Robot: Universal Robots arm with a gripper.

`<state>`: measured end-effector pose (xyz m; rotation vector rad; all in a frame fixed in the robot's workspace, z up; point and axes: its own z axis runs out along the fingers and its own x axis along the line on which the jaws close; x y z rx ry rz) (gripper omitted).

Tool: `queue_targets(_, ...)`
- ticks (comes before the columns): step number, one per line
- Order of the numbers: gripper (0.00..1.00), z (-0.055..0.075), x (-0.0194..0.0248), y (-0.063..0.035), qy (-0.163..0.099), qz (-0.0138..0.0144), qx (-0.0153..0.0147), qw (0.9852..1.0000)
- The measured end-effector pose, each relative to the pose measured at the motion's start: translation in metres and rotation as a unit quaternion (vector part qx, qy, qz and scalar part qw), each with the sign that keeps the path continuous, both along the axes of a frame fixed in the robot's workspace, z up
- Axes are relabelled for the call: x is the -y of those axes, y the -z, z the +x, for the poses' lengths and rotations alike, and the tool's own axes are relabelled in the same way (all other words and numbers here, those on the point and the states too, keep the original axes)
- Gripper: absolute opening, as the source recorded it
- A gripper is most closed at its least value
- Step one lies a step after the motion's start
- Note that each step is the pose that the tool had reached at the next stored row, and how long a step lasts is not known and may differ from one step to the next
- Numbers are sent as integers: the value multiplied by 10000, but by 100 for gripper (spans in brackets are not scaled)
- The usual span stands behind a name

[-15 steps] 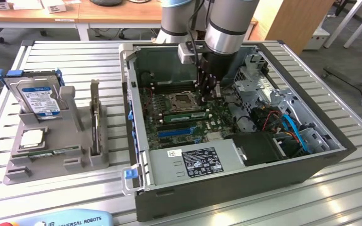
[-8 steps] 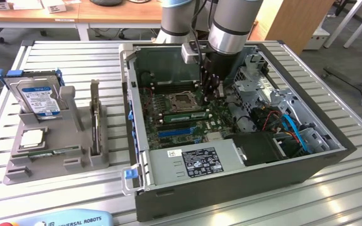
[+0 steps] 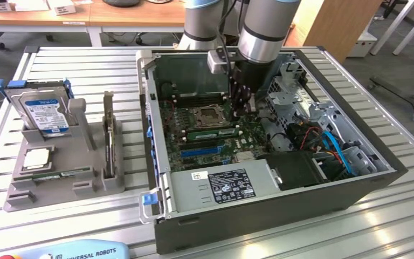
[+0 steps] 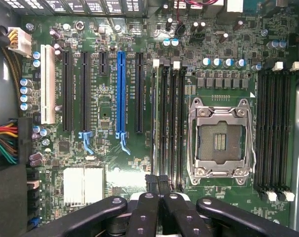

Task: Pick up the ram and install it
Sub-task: 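Press down the ram until it locks into place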

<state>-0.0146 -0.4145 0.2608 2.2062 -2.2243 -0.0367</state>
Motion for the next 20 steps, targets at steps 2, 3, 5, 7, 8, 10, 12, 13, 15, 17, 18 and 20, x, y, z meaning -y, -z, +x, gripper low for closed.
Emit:
queue_targets(2, 10, 0, 1, 6, 0, -1, -1, 10000)
queue_targets(3, 10, 0, 1, 8, 0, -2, -1, 10000)
queue_targets(5, 10, 0, 0, 13, 0, -1, 0, 10000)
queue_targets(7, 10, 0, 0, 15, 0, 0, 0, 10000)
queue_targets(8, 10, 0, 0, 18, 0, 0, 0, 10000)
queue_targets(10, 10, 0, 0, 20, 0, -1, 0, 10000)
queue_targets(12, 10, 0, 1, 20, 0, -1, -1, 10000)
queue_targets(13, 10, 0, 0, 20, 0, -1, 0, 10000)
queue_targets(15, 10, 0, 0, 25, 0, 1, 0, 10000)
queue_targets(17, 10, 0, 0, 29, 0, -1, 0, 10000)
queue_targets(18, 10, 0, 1, 30, 0, -2, 0, 10000)
queue_targets(20, 10, 0, 1, 30, 0, -2, -1, 10000)
